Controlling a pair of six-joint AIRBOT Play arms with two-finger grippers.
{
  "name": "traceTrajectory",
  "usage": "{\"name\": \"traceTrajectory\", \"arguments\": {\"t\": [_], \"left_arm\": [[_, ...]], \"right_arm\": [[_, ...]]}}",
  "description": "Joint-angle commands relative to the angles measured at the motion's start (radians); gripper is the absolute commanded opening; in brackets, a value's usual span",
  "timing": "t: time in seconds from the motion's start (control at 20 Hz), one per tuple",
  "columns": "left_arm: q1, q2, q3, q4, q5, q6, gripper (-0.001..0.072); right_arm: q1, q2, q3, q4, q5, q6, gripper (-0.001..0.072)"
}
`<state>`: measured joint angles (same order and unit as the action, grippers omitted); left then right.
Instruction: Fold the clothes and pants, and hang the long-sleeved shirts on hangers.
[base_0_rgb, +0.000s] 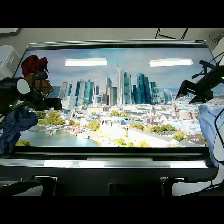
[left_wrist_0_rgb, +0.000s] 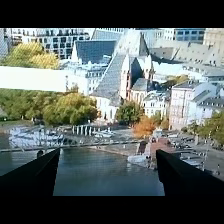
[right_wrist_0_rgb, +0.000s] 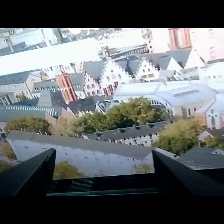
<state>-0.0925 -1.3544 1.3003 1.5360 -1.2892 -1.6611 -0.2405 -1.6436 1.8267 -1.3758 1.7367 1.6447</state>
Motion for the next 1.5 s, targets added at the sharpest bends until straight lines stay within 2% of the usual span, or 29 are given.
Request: {"name": "traceTrajectory", "arguments": {"t": [0.0,0.75,1.45], "left_arm": [[-0.001,0.001,0.000,0.000,0.000,0.000,0.0703],[-0.001,0.001,0.000,0.000,0.000,0.000,0.0702],[-0.002,0.001,0.006,0.007,0.019,0.000,0.0703]], "right_arm": [[0.001,-0.001,0.000,0.000,0.000,0.000,0.0693],[0.001,-0.001,0.000,0.001,-0.001,0.000,0.0693],[0.001,-0.004,-0.001,-0.004,-0.071,0.000,0.0693]]}}
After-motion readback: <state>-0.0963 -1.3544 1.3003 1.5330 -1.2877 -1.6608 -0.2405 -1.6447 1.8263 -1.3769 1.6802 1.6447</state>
